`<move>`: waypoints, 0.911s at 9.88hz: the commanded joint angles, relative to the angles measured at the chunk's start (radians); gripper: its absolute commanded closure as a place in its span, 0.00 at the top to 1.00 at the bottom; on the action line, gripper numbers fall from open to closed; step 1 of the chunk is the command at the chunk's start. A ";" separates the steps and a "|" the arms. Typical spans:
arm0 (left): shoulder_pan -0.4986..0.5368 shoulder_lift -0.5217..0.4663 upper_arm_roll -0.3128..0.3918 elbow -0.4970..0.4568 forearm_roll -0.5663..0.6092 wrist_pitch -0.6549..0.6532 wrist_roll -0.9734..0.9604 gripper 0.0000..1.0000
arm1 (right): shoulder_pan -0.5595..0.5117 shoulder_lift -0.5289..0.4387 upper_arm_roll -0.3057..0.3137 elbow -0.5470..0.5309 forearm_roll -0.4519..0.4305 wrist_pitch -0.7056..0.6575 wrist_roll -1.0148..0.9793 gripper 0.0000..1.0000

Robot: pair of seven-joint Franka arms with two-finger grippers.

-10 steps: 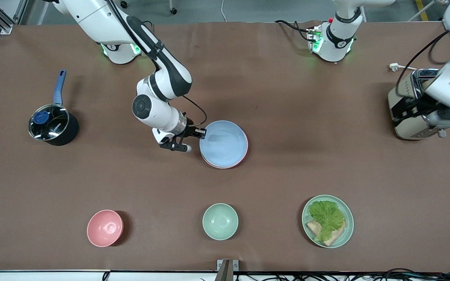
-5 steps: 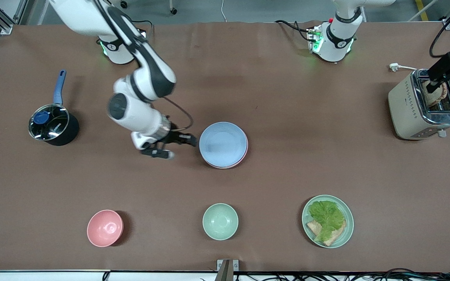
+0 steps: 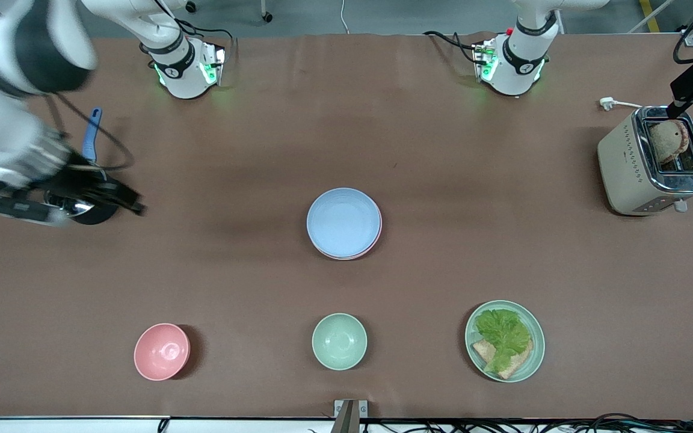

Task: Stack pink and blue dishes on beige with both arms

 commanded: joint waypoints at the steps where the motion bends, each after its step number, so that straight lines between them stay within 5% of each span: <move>1: -0.004 0.033 0.005 -0.008 -0.014 -0.016 -0.035 1.00 | -0.033 0.022 -0.020 0.135 -0.084 -0.148 0.003 1.00; 3: 0.003 0.066 0.003 0.029 -0.009 -0.016 -0.061 1.00 | -0.051 0.027 -0.019 0.253 -0.167 -0.251 -0.103 1.00; 9: 0.056 0.064 -0.020 0.021 -0.019 -0.016 -0.059 1.00 | -0.108 0.017 -0.009 0.289 -0.152 -0.303 -0.107 1.00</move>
